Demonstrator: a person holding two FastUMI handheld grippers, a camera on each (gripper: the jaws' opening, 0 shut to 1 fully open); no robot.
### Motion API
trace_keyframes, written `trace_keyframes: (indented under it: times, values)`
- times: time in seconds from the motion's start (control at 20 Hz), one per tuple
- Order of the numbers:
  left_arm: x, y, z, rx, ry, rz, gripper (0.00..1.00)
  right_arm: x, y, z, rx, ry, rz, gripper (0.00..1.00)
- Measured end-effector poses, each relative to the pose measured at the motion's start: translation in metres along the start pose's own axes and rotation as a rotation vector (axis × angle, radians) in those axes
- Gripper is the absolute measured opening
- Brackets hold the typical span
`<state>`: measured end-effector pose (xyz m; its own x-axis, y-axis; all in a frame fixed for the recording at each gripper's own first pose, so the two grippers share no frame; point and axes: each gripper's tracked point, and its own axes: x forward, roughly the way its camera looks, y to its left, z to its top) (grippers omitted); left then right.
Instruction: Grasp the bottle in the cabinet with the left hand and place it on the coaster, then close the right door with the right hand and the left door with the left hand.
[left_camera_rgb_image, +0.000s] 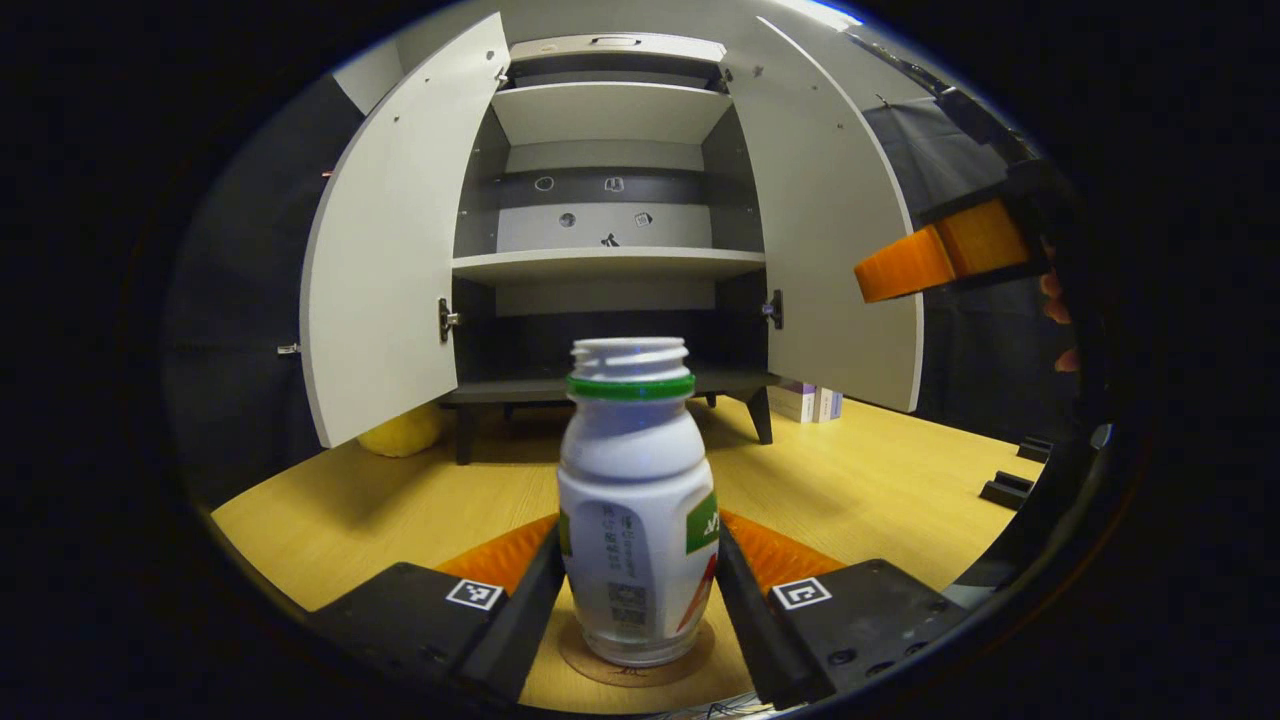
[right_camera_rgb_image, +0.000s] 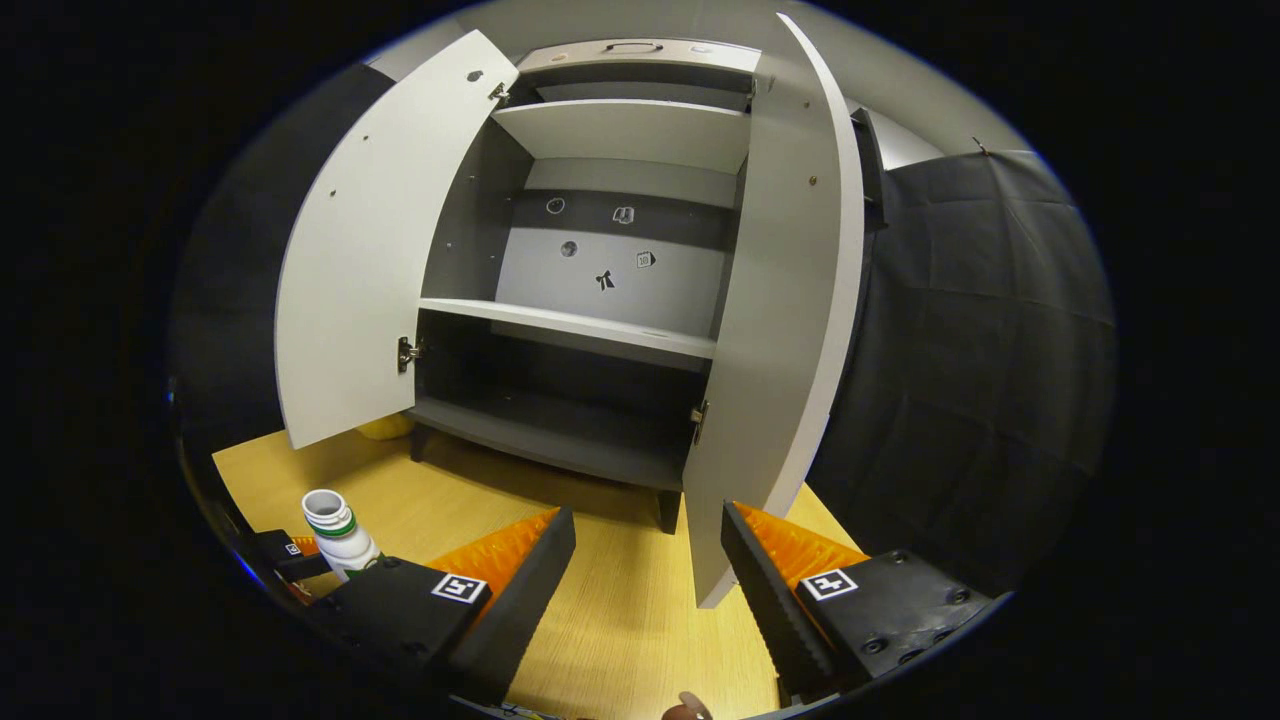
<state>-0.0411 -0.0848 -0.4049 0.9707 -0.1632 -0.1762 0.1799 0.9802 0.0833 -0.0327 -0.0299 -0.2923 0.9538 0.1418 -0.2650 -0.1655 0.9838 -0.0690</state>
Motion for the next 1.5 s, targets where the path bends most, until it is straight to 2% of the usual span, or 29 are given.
trace_keyframes:
  times: [0.2, 0.4, 0.65, 0.85, 1.0, 1.25, 1.4, 1.5]
  values:
    - [-0.001, 0.001, 0.002, 0.044, -0.009, 0.017, 0.97, -0.001, -0.003, 0.000, -0.021, -0.005, -0.001, 0.98]
    - [-0.005, 0.002, 0.029, 0.065, -0.047, 0.030, 0.96, -0.005, -0.003, 0.008, -0.011, -0.003, -0.003, 0.98]
    - [-0.013, 0.017, 0.083, 0.053, -0.074, 0.047, 0.96, -0.016, -0.003, 0.051, 0.011, -0.038, -0.003, 0.98]
    - [-0.027, 0.022, 0.150, 0.066, -0.115, 0.012, 0.96, -0.030, -0.005, 0.093, 0.012, -0.072, -0.014, 0.98]
    - [-0.035, 0.015, 0.196, 0.069, -0.134, -0.058, 0.96, -0.045, -0.008, 0.119, -0.001, -0.085, -0.032, 0.98]
    - [-0.050, 0.012, 0.253, 0.087, -0.150, -0.149, 0.96, -0.073, -0.026, 0.162, 0.009, -0.123, -0.125, 0.98]
    - [-0.067, 0.028, 0.278, 0.078, -0.154, -0.152, 0.96, -0.084, -0.045, 0.181, 0.043, -0.135, -0.196, 0.98]
    - [-0.079, 0.040, 0.283, 0.033, -0.137, -0.164, 0.96, -0.091, -0.072, 0.193, 0.052, -0.153, -0.276, 0.98]
